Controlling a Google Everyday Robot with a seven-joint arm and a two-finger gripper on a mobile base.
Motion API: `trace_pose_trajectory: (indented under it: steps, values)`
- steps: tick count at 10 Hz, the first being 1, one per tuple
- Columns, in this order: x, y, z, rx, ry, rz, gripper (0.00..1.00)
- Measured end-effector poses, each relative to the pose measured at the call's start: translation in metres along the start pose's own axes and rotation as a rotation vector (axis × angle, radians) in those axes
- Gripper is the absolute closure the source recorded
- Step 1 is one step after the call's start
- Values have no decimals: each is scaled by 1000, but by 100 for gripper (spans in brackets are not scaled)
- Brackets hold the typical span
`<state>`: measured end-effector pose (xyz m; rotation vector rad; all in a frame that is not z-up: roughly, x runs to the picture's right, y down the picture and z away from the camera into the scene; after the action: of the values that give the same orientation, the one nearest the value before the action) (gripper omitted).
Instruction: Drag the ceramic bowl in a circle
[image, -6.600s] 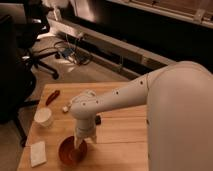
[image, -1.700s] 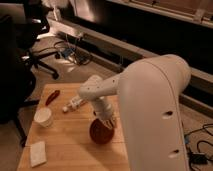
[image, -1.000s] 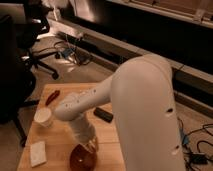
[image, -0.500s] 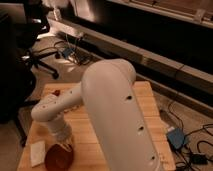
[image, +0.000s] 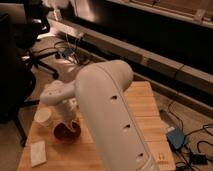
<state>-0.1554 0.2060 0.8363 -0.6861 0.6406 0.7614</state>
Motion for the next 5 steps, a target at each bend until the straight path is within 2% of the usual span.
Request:
trace_pose_trajectory:
  steps: [1, 3, 5]
  values:
    - [0, -25, 4, 18, 6, 55, 100]
    - [15, -74, 13, 52, 33, 168, 100]
    - [48, -112, 21, 86, 77, 252, 100]
